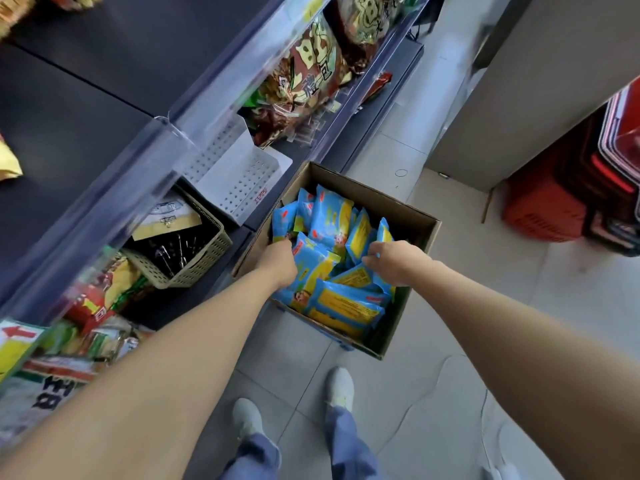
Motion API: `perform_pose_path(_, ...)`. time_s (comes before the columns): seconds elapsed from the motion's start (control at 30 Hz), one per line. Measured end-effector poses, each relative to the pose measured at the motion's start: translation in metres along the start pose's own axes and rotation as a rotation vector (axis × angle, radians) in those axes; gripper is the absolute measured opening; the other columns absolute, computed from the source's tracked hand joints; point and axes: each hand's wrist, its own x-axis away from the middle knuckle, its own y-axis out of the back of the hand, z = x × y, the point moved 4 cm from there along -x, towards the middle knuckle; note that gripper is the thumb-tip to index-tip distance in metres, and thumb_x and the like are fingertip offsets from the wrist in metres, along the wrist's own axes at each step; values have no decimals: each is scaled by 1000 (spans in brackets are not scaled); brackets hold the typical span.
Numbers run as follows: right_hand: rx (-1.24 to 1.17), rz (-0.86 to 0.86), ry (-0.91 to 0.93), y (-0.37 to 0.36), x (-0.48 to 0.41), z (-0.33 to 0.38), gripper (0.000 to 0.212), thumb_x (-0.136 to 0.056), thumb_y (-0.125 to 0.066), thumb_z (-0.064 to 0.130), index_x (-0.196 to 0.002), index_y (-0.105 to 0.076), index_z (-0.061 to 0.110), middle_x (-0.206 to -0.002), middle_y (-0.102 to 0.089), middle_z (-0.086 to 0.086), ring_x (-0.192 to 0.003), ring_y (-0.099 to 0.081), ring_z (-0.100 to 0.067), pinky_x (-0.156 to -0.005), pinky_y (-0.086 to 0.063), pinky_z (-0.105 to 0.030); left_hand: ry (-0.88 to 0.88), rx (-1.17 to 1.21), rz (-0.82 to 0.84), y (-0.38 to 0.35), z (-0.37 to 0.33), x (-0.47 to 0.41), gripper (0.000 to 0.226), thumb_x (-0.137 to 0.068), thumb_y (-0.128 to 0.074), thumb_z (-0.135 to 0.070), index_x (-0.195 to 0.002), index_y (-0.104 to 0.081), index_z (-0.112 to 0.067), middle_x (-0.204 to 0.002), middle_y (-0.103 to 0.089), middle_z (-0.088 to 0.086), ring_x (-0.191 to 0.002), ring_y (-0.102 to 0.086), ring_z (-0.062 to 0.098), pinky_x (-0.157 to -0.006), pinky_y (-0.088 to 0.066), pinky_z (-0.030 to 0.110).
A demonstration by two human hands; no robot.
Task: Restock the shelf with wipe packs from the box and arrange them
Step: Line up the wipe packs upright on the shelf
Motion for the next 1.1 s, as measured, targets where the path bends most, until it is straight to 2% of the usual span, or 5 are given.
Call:
perform_pose_path(0.13, -100, -176, -127, 5, 5, -10, 19, -88, -53, 17, -106, -55, 11, -93, -55, -7, -80, -50, -27, -65, -44, -33, -40, 19, -62, 5, -12, 7, 4, -88, -59, -4, -91, -58, -7, -95, -57, 9, -85, -54, 26, -69, -42, 31)
perform_pose_path(0.3, -408, -354, -155, 47, 36, -16, 30, -85, -41, 5, -108, -59, 13, -93, -56, -9, -87, -55, -33, -70, -43, -32, -94, 24, -164, 52, -38, 36, 12, -89, -59, -5, -100, -59, -10, -97, -51, 6, -91, -53, 26, -72, -42, 32)
perform_pose_path(0.5, -711, -398, 18, 123, 100, 11, 62, -83, -44, -4, -128, -41, 39, -70, -46, -1, -52, -46, -21, -43, -38, -27, -102, 19, -311, 142, -68, 104, 6, -86, -59, -6, -86, -54, -10, -91, -54, 8, -83, -51, 26, -67, -38, 31)
perform_pose_path(0.77, -869, -654, 296, 242, 215, 76, 34, -79, -49, -2, -74, -67, 27, -76, -58, -10, -62, -50, -22, -60, -44, -31, -158, 56, -597, 289, -92, 245, 19, -82, -61, -5, -100, -66, -3, -103, -67, 16, -94, -66, 34, -67, -49, 31)
perform_pose_path(1.1, -863, -758, 746, 326, 331, 209, 30, -71, -54, 7, -63, -69, 32, -92, -70, -9, -78, -66, -27, -76, -57, -41, -151, 112, -957, 406, -37, 429, 17, -80, -70, -10, -95, -71, -3, -92, -70, 14, -88, -67, 30, -69, -54, 35)
